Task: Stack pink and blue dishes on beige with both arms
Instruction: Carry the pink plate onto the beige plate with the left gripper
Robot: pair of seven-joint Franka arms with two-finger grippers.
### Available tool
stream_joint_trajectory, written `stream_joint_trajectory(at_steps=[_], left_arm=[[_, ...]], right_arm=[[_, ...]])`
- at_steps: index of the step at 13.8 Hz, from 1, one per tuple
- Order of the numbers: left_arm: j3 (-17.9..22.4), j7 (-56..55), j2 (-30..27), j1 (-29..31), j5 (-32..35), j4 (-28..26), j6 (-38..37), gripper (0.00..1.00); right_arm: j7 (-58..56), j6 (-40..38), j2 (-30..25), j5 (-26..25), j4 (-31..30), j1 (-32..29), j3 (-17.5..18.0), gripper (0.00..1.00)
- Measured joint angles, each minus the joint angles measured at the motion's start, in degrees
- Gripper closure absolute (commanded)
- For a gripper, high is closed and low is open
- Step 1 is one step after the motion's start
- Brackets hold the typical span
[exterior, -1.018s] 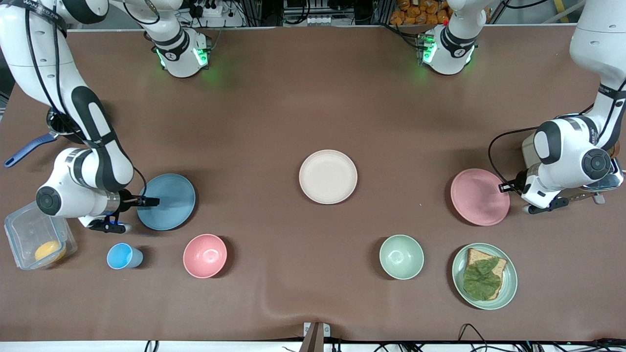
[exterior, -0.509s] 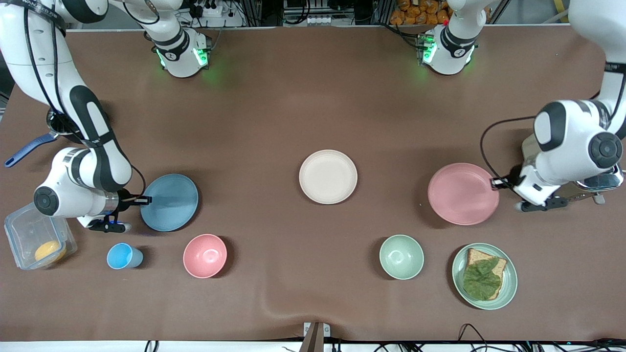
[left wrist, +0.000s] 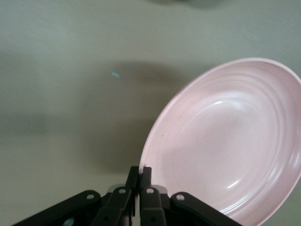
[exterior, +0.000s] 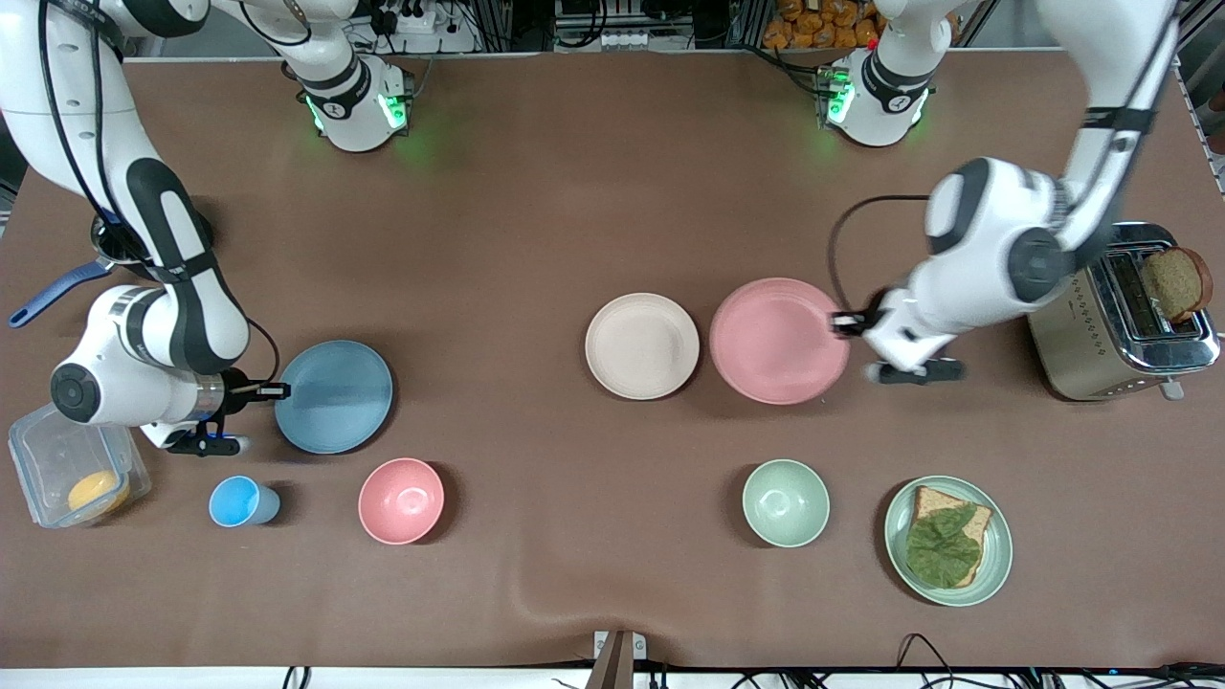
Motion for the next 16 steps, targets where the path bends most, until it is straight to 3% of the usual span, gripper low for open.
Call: stream_joint_trajectory(at_steps=[5,12,16], left_arm=[[-0.05,-10.45,6.91,-11.83,0.11,-0.54,9.47,1.0],[0.14,-10.9,13.87,-13.68,3.36,-0.27,16.08,1.0],[0.29,-10.9,16.74,-13.76,4.97,2.14,16.32,1.0]], right_arm=[[-0.14,-4.1,-0.94,0.0,2.15,0.2,0.32,1.0],[-1.99,-6.97,-2.31,0.06,3.78,0.31,0.3,1.0],[-2.49,-11.97,-3.28,5.7,3.88,0.3,0.29,1.0]])
